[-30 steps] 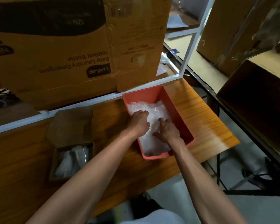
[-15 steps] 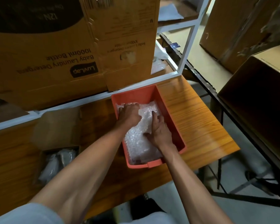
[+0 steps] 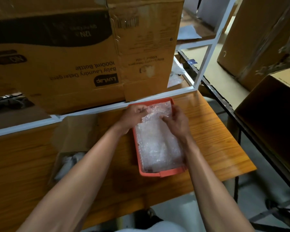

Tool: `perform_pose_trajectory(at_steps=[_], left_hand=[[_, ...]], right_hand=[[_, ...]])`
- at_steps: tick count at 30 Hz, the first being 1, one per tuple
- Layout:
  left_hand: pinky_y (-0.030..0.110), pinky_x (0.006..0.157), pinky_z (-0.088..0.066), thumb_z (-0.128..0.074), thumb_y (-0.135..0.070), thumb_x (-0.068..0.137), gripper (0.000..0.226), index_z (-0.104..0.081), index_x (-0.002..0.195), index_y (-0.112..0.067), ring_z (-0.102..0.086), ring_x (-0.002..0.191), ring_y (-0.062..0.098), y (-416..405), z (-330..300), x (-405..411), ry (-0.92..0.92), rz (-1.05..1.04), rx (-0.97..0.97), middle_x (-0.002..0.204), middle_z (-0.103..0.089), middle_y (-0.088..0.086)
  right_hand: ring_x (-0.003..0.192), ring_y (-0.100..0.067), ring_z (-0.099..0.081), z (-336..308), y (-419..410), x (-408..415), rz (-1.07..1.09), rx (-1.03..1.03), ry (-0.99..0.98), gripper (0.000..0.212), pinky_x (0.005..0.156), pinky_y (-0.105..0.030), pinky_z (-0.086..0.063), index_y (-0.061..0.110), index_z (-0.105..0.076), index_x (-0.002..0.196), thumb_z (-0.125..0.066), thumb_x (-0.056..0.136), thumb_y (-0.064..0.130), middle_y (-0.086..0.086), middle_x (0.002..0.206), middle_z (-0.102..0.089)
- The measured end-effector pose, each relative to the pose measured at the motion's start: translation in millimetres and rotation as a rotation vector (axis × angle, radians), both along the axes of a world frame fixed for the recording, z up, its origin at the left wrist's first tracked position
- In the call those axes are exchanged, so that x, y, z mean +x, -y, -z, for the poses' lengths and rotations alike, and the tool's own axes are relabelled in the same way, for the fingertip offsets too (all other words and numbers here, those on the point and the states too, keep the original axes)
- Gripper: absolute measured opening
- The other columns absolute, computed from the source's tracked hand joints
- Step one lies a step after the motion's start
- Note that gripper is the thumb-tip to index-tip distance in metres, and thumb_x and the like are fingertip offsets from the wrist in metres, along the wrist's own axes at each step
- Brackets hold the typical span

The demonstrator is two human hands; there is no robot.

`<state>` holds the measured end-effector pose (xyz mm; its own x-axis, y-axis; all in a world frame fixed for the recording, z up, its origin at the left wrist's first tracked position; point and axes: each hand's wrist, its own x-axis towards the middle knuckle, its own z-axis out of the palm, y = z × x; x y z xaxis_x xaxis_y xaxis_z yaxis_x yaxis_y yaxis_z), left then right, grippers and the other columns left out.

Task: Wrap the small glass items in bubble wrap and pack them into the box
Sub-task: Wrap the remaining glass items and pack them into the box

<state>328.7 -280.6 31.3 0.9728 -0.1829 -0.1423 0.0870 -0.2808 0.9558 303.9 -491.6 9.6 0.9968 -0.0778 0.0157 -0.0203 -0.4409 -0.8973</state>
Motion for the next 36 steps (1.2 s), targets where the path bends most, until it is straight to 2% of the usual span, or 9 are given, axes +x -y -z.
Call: perform_pose_trajectory(at_steps=[3, 6, 9, 13, 20, 25, 28, 31, 36], left_hand=[[0.041, 0.102, -0.053, -0.071, -0.029, 0.102, 0.025, -0.074, 0.119, -0.011, -0.070, 0.117, 0.014, -9, -8, -9, 0.019, -0.123, -0.167, 0.123, -0.077, -0.003], [0.051, 0.103, -0.051, -0.075, -0.035, 0.099, 0.037, -0.067, 0.132, -0.020, -0.067, 0.126, 0.023, -22, -13, -23, -0.070, -0.144, -0.308, 0.129, -0.075, -0.002], [0.042, 0.103, -0.055, -0.077, -0.026, 0.097, 0.045, -0.063, 0.139, -0.022, -0.071, 0.120, 0.019, -34, -15, -38, -0.108, -0.048, -0.282, 0.129, -0.075, -0.002], [0.038, 0.103, -0.058, -0.072, -0.014, 0.100, 0.036, -0.064, 0.135, -0.008, -0.073, 0.115, 0.022, -60, -19, -54, -0.079, -0.081, -0.295, 0.125, -0.076, 0.006], [0.042, 0.107, -0.053, -0.063, -0.045, 0.102, 0.043, -0.066, 0.136, -0.019, -0.068, 0.123, 0.016, -115, -30, -79, -0.164, -0.175, -0.453, 0.132, -0.073, -0.005], [0.044, 0.097, -0.056, -0.084, -0.047, 0.084, 0.063, -0.065, 0.121, -0.001, -0.062, 0.098, 0.023, -160, -18, -106, -0.163, -0.113, -0.349, 0.108, -0.064, 0.006], [0.035, 0.087, -0.057, -0.075, -0.037, 0.094, 0.037, -0.070, 0.111, -0.004, -0.067, 0.097, 0.029, -188, -20, -114, -0.127, -0.203, -0.316, 0.100, -0.069, 0.012], [0.027, 0.079, -0.053, -0.061, -0.024, 0.107, 0.017, -0.071, 0.112, -0.011, -0.063, 0.097, 0.026, -211, -25, -119, -0.122, -0.321, -0.299, 0.100, -0.068, 0.010], [0.039, 0.101, -0.054, -0.074, -0.044, 0.094, 0.052, -0.066, 0.133, -0.011, -0.069, 0.116, 0.020, -236, -27, -136, -0.145, -0.231, -0.333, 0.126, -0.074, 0.001]], right_hand=[[0.080, -0.022, -0.073, -6, -4, 4, 0.008, 0.032, -0.028, 0.034, 0.078, -0.053, -0.059, 0.014, -0.072, 0.091, -0.081, 0.087, 0.047, -0.007, 0.087, -0.077], [0.093, -0.024, -0.072, -14, -16, 1, -0.052, 0.263, -0.068, 0.048, 0.095, -0.061, -0.055, 0.010, -0.072, 0.100, -0.078, 0.087, 0.055, -0.016, 0.101, -0.076], [0.106, -0.031, -0.075, -37, -33, -11, -0.113, 0.409, -0.107, 0.026, 0.097, -0.052, -0.058, 0.012, -0.072, 0.113, -0.067, 0.103, 0.036, -0.009, 0.109, -0.078], [0.085, -0.024, -0.073, -45, -54, -23, -0.114, 0.432, -0.105, 0.028, 0.083, -0.049, -0.062, 0.013, -0.067, 0.114, -0.066, 0.104, 0.039, -0.007, 0.098, -0.077], [0.063, -0.008, -0.048, -48, -114, -43, -0.127, 0.521, -0.073, 0.013, 0.064, -0.032, -0.045, 0.017, -0.062, 0.099, -0.069, 0.103, 0.028, 0.011, 0.069, -0.057], [0.064, -0.013, -0.052, -44, -159, -56, -0.145, 0.520, -0.092, 0.021, 0.062, -0.032, -0.041, 0.015, -0.065, 0.109, -0.071, 0.102, 0.034, 0.000, 0.074, -0.061], [0.076, -0.019, -0.067, -45, -180, -62, -0.196, 0.480, -0.157, 0.036, 0.070, -0.035, -0.052, 0.016, -0.068, 0.114, -0.075, 0.096, 0.047, -0.010, 0.085, -0.076], [0.073, -0.013, -0.066, -44, -198, -67, -0.245, 0.424, -0.174, 0.031, 0.066, -0.031, -0.051, 0.019, -0.071, 0.115, -0.073, 0.098, 0.045, 0.005, 0.087, -0.076], [0.100, -0.019, -0.074, -47, -224, -77, -0.284, 0.385, -0.194, 0.057, 0.089, -0.043, -0.058, 0.027, -0.066, 0.132, -0.078, 0.087, 0.061, 0.002, 0.118, -0.078]])
